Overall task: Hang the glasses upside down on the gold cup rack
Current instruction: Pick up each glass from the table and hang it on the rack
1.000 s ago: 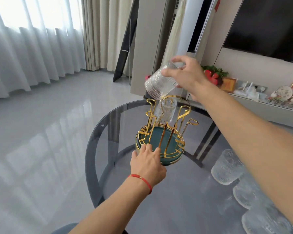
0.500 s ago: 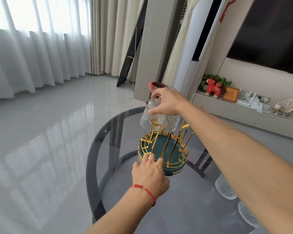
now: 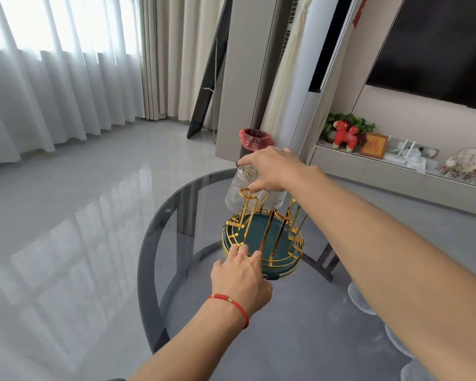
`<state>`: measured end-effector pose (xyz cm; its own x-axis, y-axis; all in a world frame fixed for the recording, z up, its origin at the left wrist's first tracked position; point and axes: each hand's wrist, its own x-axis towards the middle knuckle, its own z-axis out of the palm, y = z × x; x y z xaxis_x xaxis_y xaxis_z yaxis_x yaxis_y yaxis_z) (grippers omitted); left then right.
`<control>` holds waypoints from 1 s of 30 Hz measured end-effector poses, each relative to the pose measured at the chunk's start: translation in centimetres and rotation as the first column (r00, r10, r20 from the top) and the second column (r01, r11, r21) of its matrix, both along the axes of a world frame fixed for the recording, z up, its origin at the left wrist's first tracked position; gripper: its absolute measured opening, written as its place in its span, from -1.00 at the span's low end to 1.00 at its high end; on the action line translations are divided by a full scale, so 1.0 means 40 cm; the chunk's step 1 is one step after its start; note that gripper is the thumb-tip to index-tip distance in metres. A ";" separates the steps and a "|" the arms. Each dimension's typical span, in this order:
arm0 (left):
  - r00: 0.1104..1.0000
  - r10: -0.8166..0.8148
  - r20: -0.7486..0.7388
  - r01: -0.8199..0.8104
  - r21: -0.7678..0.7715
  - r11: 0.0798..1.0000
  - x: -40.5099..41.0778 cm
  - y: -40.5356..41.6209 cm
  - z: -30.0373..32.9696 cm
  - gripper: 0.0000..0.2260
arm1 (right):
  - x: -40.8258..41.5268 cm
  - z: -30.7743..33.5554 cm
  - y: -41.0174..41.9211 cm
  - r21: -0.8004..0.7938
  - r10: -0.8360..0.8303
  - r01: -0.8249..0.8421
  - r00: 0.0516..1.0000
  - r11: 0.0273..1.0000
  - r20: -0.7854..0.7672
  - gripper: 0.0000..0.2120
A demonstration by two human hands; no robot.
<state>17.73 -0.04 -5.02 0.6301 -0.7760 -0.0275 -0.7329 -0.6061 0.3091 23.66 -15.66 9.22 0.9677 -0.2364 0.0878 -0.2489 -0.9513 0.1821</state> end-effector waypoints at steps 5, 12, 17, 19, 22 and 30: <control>1.000 -0.009 0.028 0.008 0.021 1.000 -0.010 -0.004 -0.002 -0.55 | -0.103 -0.008 -0.011 0.047 0.029 -0.039 0.981 0.998 0.194 -0.39; 0.976 -0.071 0.207 0.113 -0.203 0.973 -0.092 -0.006 0.022 -0.70 | -0.367 -0.080 0.007 0.170 -0.074 -0.050 0.753 0.984 0.653 -0.72; 0.954 -0.298 0.043 0.286 -0.436 0.853 -0.179 -0.021 0.022 -0.56 | -0.582 -0.170 0.027 0.340 -0.252 0.026 0.726 0.940 0.640 -0.74; 0.931 -0.362 -0.036 0.301 -0.482 0.823 -0.211 -0.023 0.018 -0.52 | -0.679 -0.207 0.029 0.388 -0.306 0.049 0.706 0.920 0.638 -0.72; 0.898 -0.430 -0.089 0.326 -0.520 0.789 -0.251 -0.017 0.004 -0.49 | -0.825 -0.254 0.021 0.411 -0.402 0.161 0.684 0.897 0.608 -0.70; 0.882 -0.465 -0.077 0.377 -0.478 0.793 -0.287 -0.011 -0.028 -0.49 | -0.990 -0.284 0.009 0.569 -0.656 0.418 0.687 0.708 0.312 -0.27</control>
